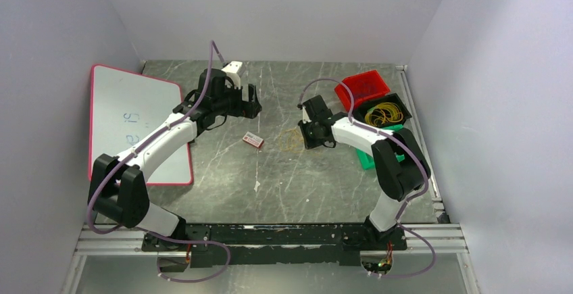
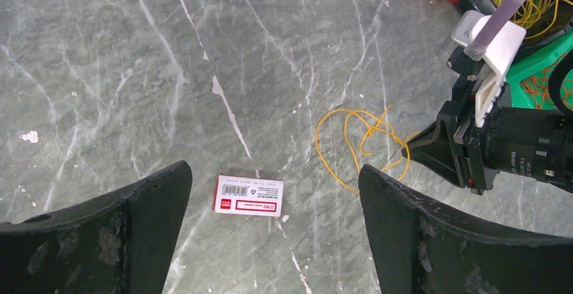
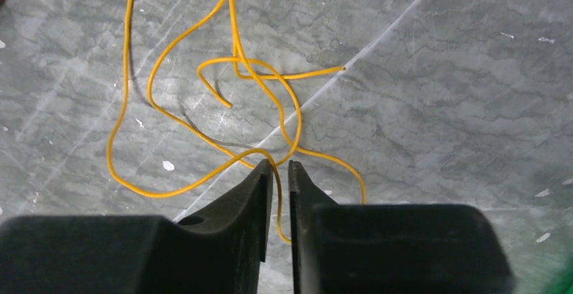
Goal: Untangle the cables
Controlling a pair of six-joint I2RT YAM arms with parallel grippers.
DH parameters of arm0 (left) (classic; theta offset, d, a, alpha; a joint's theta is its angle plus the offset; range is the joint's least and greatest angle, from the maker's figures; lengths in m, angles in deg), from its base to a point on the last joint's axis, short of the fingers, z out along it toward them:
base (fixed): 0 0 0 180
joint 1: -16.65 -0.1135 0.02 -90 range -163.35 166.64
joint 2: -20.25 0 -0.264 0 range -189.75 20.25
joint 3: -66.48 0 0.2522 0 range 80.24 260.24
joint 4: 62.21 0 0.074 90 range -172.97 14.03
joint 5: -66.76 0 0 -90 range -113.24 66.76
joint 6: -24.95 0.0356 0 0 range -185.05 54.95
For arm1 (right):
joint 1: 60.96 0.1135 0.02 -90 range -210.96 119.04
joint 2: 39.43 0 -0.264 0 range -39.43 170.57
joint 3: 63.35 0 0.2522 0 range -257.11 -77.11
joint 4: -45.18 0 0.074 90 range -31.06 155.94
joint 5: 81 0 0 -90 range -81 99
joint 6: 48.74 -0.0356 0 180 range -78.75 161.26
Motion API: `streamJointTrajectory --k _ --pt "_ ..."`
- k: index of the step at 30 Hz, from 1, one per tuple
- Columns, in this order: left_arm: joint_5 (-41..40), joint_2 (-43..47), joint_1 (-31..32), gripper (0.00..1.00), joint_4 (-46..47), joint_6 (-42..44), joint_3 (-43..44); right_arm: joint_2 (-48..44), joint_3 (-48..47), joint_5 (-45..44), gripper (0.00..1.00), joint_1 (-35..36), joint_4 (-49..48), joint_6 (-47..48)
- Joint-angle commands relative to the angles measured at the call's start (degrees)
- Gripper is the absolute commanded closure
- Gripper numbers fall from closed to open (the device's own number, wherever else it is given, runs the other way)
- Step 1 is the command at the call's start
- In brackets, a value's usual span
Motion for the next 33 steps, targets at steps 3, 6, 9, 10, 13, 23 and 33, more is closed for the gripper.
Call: streamJointTrajectory --k 3,6,9,10,13,23,33 --pt "2.10 1.09 -0.43 0.03 -0.11 -0.38 0.67 0.03 0.26 -0.20 0.94 0.35 -1.66 -0.20" --pt "1.56 2.04 -0.43 0.02 0.22 -0.14 0.33 -2.97 -0.42 -0.24 1.00 0.37 -0.90 0.09" --pt "0.67 3.76 -0.43 0.02 1.16 0.46 -0.16 -7.23 -2.92 -0.28 1.00 0.29 0.73 0.74" --pt "0.45 4.49 -0.43 0.01 1.63 0.69 -0.29 -8.55 -4.25 -0.29 1.00 0.28 1.35 1.02" --pt "0.75 6.68 -0.47 0.01 3.47 1.56 -0.69 -11.51 -8.91 0.51 1.00 0.28 3.26 1.87" --pt "3.78 15.24 -0.43 0.00 10.40 3.30 -4.16 -15.04 -23.07 0.08 1.00 0.19 5.26 -1.07" --pt "7.86 16.78 -0.43 0.00 12.25 3.18 -5.45 -23.83 -17.74 -10.01 1.00 0.19 -9.92 -3.36"
